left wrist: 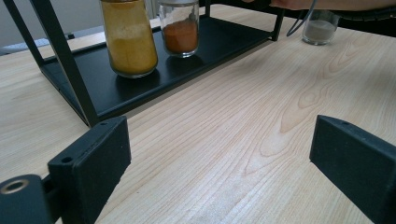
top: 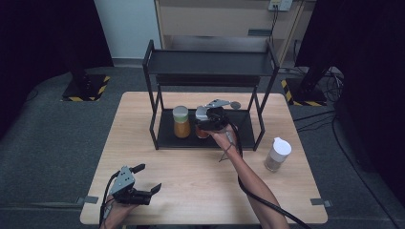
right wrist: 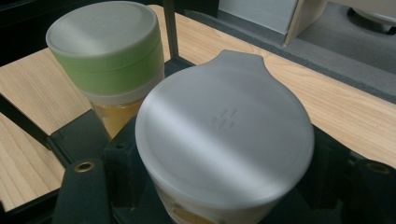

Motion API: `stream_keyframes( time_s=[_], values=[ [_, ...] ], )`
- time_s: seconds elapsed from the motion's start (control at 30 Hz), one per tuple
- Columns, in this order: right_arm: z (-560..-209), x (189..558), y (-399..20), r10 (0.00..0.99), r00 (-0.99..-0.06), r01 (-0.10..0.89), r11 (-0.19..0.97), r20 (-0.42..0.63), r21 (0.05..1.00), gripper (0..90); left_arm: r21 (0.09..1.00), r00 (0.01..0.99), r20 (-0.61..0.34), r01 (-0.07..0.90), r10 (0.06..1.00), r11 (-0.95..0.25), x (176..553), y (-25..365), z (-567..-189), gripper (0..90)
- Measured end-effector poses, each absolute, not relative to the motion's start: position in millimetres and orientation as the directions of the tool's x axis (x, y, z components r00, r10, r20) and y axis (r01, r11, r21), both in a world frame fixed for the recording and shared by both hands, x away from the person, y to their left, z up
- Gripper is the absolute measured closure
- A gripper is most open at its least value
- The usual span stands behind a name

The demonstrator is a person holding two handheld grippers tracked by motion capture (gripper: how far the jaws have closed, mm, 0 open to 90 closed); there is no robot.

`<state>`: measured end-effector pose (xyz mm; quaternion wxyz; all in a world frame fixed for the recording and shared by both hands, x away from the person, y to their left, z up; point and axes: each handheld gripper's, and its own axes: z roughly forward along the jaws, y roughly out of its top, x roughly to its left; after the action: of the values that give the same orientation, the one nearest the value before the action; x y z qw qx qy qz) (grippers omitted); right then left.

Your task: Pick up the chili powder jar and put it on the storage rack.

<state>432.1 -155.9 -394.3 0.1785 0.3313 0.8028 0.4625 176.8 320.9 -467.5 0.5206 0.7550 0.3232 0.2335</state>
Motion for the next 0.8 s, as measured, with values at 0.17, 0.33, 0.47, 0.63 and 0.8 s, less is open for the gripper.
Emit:
stream_keyframes(
  time_s=[0.17,0.33,0.47,0.63,0.8],
  values=[
    [-396.1,432.8,-155.4,0.696,-0.718,0.367,0.352,0.021,0.861,31.2,0.937,0.682,0.016,0.245,0.731,-0.249,176.8,320.9,-467.5,4.8],
    [-397.7,432.6,-155.4,0.699,-0.715,0.369,0.35,0.022,0.861,31.2,0.937,0.683,0.018,0.244,0.73,-0.251,176.8,320.6,-467.4,4.8],
    [-398.6,431.7,-154.8,0.695,-0.718,0.36,0.355,0.014,0.863,31.1,0.936,0.684,0.02,0.243,0.729,-0.254,176.8,320.3,-467.2,4.9],
    [-398.8,431.1,-155.3,0.687,-0.727,0.352,0.361,0.008,0.864,27.9,0.936,0.684,0.021,0.243,0.729,-0.254,176.8,320.2,-467.1,4.9],
    [-392.4,426.8,-159.2,0.69,-0.723,0.342,0.334,0.019,0.879,16.2,0.935,0.685,0.022,0.243,0.728,-0.257,177.0,319.5,-467.0,4.9]
  ],
)
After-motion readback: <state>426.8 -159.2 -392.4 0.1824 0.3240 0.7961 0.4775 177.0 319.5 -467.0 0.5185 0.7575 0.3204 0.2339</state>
